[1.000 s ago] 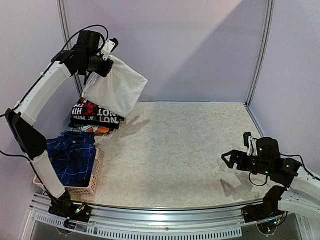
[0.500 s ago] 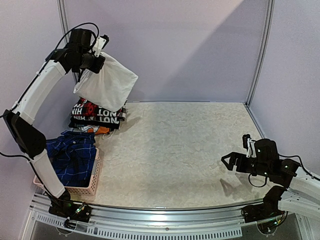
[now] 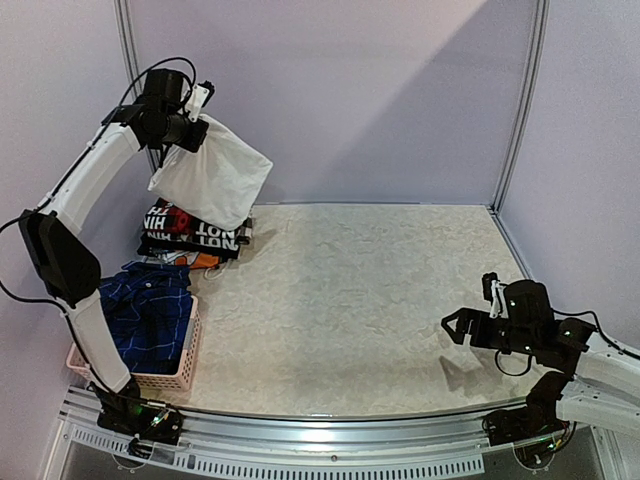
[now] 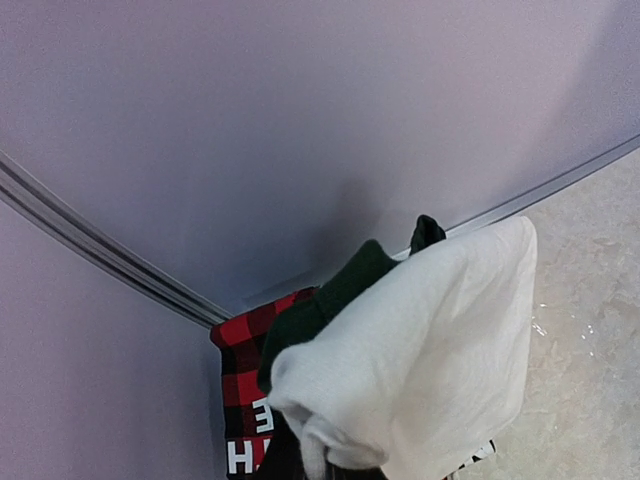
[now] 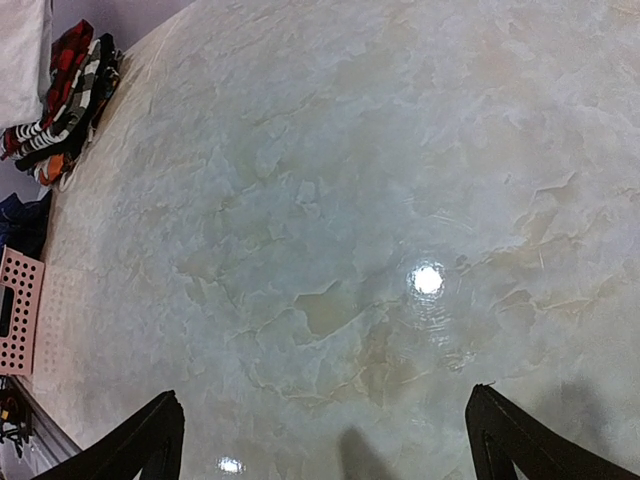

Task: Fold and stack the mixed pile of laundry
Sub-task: Place the square-folded T-shirt at the corner of the board.

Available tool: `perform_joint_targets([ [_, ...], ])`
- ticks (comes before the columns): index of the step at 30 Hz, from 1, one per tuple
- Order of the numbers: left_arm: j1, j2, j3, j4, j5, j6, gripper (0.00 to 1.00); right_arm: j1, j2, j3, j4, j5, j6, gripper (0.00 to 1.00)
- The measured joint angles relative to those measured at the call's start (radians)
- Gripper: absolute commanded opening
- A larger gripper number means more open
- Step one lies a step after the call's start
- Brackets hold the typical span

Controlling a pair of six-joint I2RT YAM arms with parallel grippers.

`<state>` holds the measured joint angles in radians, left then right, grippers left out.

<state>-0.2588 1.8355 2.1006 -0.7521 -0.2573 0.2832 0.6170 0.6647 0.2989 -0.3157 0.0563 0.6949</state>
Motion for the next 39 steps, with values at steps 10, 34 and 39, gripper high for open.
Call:
perform_joint_targets([
  [10,0.079,0.097,0.000,0.035,0.058,-0.015,0.00,0.000,0.036,0.000,0.014,0.013,0.000,0.99],
  [34,0.281,0.320,0.029,0.149,0.170,-0.150,0.00,0.000,0.140,0.000,0.078,0.013,0.002,0.99],
  [39,0.332,0.352,0.029,0.166,0.200,-0.213,0.00,0.000,0.151,0.000,0.082,0.013,0.002,0.99],
])
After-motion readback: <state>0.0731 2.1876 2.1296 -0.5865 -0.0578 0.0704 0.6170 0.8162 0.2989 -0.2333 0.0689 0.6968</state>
